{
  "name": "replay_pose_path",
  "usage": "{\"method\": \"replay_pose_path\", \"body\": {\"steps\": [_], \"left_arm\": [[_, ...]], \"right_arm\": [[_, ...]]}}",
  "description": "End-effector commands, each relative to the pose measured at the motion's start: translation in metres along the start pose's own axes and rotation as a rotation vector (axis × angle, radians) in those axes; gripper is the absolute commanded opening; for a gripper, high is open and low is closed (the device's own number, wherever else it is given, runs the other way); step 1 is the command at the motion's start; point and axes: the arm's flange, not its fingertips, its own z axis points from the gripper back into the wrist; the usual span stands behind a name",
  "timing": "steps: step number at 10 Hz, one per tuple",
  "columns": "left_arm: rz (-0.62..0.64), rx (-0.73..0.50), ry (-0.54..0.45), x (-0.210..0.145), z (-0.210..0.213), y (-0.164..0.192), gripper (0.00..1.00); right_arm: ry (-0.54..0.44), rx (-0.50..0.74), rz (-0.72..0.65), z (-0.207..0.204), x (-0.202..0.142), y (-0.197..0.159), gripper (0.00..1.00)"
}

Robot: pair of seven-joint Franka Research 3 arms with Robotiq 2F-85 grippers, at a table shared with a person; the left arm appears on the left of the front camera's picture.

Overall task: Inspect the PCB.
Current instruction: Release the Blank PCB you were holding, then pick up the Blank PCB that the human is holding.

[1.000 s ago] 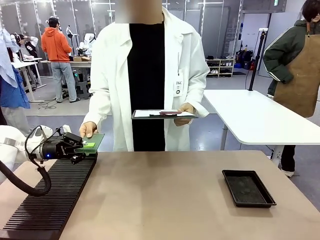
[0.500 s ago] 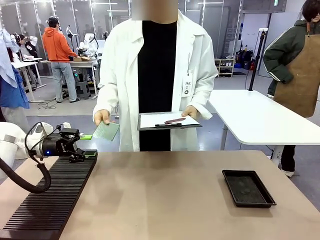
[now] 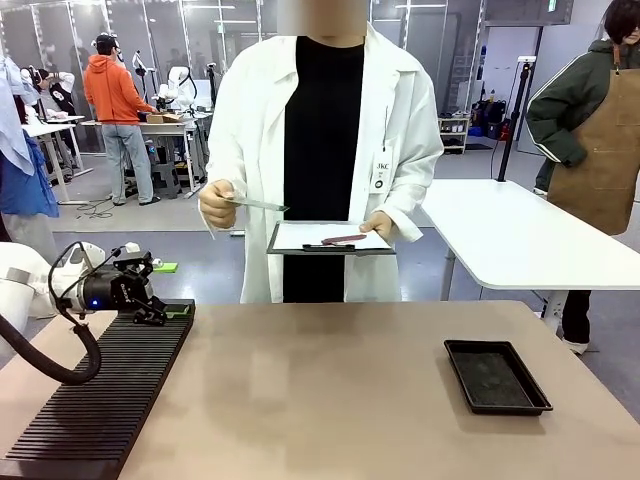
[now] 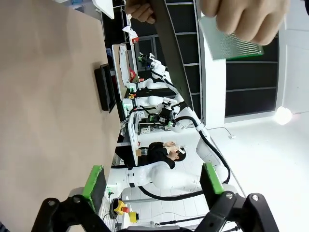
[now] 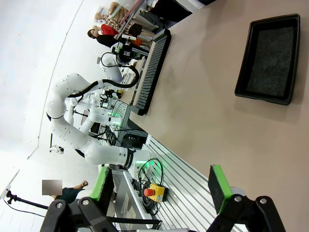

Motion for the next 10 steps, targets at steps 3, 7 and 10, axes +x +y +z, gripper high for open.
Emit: {"method": "replay_pose_path", "body": {"steps": [3, 7, 10], "left_arm": [[-0.001, 0.003, 0.001, 0.0002, 0.0012, -0.0002, 1.00], [-0.001, 0.003, 0.001, 0.0002, 0.0012, -0.0002, 1.00], [-0.001, 0.003, 0.001, 0.0002, 0.0012, -0.0002, 1.00]], "right_arm": [[-0.010, 0.012, 0.022, 0.0004, 0.0016, 0.0013, 1.00], [-0.010, 0.012, 0.022, 0.0004, 0.0016, 0.0013, 1.00], [-0.010, 0.012, 0.022, 0.0004, 0.0016, 0.0013, 1.00]]}}
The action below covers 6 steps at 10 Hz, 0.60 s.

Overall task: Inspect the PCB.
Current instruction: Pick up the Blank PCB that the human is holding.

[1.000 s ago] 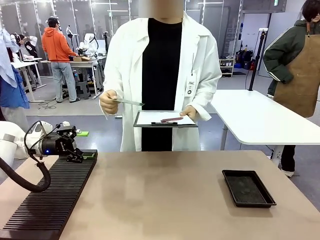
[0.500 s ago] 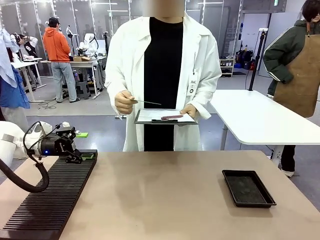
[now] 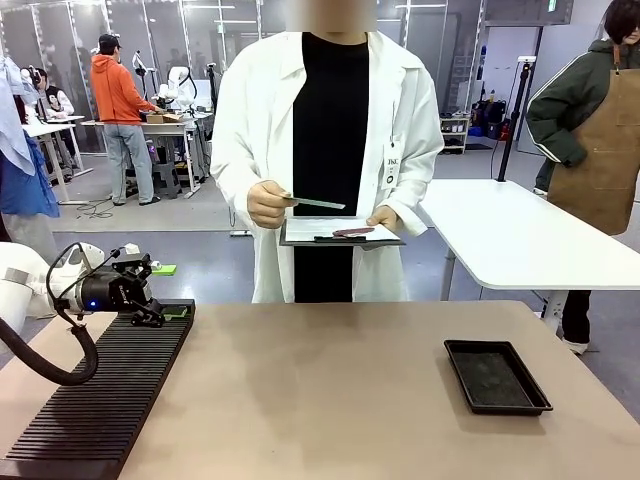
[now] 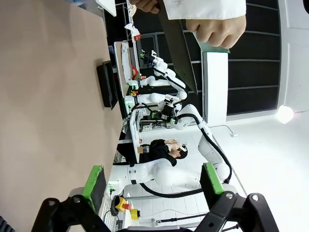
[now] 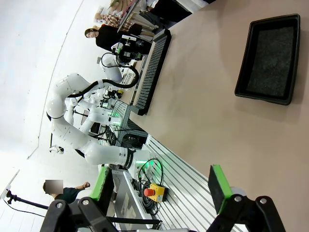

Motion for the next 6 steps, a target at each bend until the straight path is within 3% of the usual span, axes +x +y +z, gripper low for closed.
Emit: {"method": "replay_pose_path", "body": {"steps": [1, 5, 6], "left_arm": [[-0.003, -0.008, -0.014, 0.002, -0.001, -0.001, 1.00], [0.000, 0.000, 0.000, 0.000, 0.000, 0.000, 1.00], [0.030, 0.012, 0.024, -0.018, 0.018, -0.016, 1.00]], "right_arm": [[-0.010, 0.012, 0.022, 0.000, 0.002, 0.001, 1.00], [-0.010, 0.012, 0.022, 0.000, 0.002, 0.001, 1.00], [-0.010, 0.012, 0.022, 0.000, 0.002, 0.001, 1.00]]}}
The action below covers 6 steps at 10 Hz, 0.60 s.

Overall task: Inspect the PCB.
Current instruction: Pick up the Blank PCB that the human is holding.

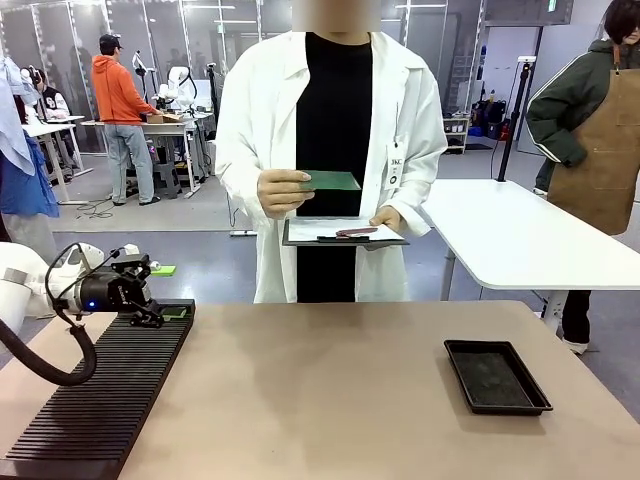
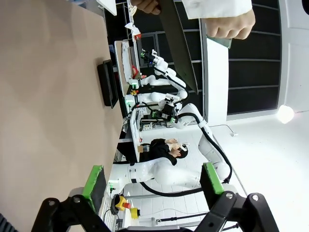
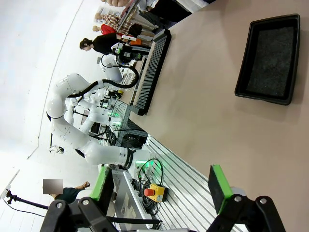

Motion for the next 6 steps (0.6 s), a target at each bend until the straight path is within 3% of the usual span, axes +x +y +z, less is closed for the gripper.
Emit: {"method": "replay_pose_path", "body": {"steps": [1, 3, 6], "left_arm": [[0.029, -0.001, 0.029, -0.038, 0.038, -0.028, 1.00], [-0.028, 0.019, 0.028, -0.092, 0.094, -0.045, 1.00], [-0.075, 0.016, -0.058, -0.185, 0.188, -0.052, 1.00]], "right_arm": [[-0.010, 0.012, 0.022, 0.000, 0.002, 0.001, 1.00], [-0.010, 0.012, 0.022, 0.000, 0.002, 0.001, 1.00], [-0.010, 0.012, 0.022, 0.000, 0.002, 0.001, 1.00]]}}
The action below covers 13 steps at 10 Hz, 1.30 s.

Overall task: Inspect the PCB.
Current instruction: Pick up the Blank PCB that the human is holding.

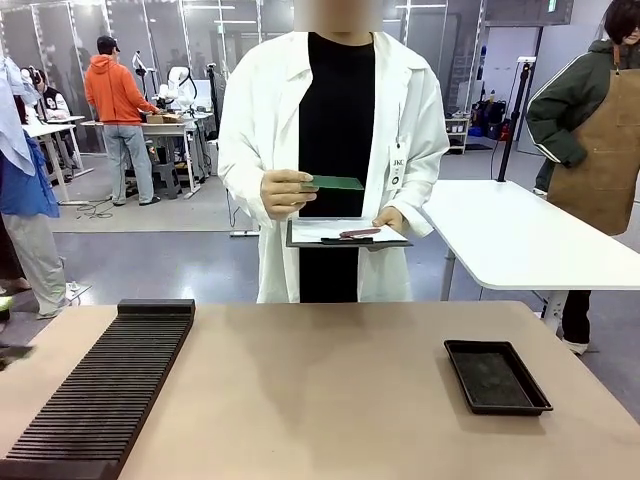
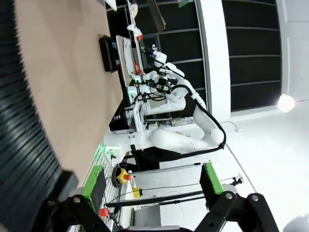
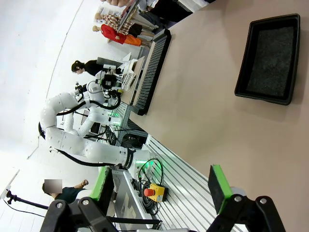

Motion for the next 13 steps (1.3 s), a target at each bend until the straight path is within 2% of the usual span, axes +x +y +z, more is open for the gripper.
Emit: {"method": "replay_pose_path", "body": {"steps": [1, 3, 5, 6, 13], "left_arm": [[-0.014, -0.052, -0.054, -0.046, 0.044, 0.002, 1.00], [-0.027, -0.110, -0.067, -0.088, 0.075, 0.009, 1.00], [-0.084, -0.132, -0.100, -0.104, 0.085, 0.010, 1.00], [-0.014, -0.085, -0.098, -0.098, 0.080, 0.004, 1.00], [-0.014, -0.085, -0.098, -0.098, 0.080, 0.004, 1.00]], "right_arm": [[-0.011, 0.012, 0.022, 0.001, 0.001, 0.001, 1.00], [-0.011, 0.012, 0.022, 0.001, 0.001, 0.001, 1.00], [-0.011, 0.012, 0.022, 0.001, 0.001, 0.001, 1.00], [-0.011, 0.012, 0.022, 0.001, 0.001, 0.001, 1.00], [-0.011, 0.012, 0.022, 0.001, 0.001, 0.001, 1.00]]}}
